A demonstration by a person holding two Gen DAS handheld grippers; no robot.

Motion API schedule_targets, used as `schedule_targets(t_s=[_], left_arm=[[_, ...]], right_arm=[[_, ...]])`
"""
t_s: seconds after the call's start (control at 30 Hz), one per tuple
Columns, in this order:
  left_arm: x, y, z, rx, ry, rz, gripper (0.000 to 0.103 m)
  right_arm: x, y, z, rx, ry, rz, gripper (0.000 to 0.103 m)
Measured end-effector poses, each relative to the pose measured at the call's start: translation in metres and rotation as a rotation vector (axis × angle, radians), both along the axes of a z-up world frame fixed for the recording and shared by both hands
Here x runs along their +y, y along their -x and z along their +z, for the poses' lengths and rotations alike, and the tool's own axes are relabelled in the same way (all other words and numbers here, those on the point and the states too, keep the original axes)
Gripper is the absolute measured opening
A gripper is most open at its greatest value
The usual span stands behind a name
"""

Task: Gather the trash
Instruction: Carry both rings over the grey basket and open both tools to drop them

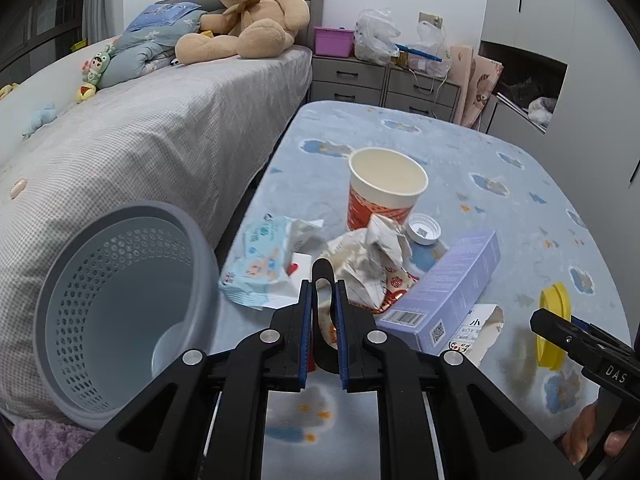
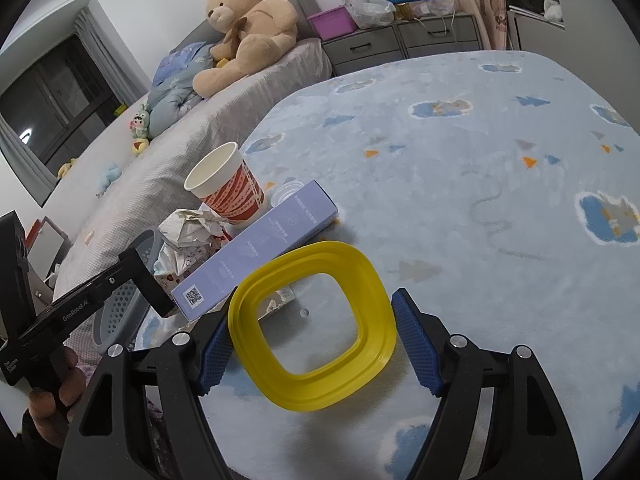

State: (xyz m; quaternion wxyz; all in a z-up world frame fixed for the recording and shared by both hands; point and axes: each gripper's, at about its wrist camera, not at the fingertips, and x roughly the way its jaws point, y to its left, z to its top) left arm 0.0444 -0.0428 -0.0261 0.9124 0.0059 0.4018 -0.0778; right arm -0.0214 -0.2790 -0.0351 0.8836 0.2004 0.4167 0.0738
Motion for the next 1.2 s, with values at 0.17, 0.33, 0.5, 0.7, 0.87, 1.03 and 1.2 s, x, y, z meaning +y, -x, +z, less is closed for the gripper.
schedule_targets(t_s=[0.17,0.33,0.5,0.7,0.87,1.03,1.2], left_arm=[[0.032,0.003,0.016,-0.042,-0.007,0.021,0.011],[0.075,0.0,0.023,-0.073,-0.029,0.058,0.011],[0.119,-0.008,0.02,-0.078,-0.042,0.091,0.011],[0.166,-0.023,0.011,-0.057,-0.043,0.138,0.011],[0.195,-0.031,-0.001,-0.02,-0.016,0.164,0.011],[0.213,-0.033,-0.013,0.012,-0.011,0.197,0.011],[0.229,-0.033,-0.022,0.039,0.008,0.225,0.011]], right_arm=[[0.019,0.001,0.017,-0.02,0.012,0.017,0.072],[0.06,-0.003,0.044,-0.075,0.003,0.069,0.072],[0.118,-0.022,0.057,-0.105,0.006,0.169,0.072],[0.188,-0.051,0.047,-0.096,0.02,0.284,0.072],[0.231,-0.072,0.031,-0.062,0.025,0.369,0.072],[0.262,-0.089,0.022,-0.04,0.043,0.428,0.072],[0.282,-0.097,0.016,-0.02,0.045,0.452,0.072]])
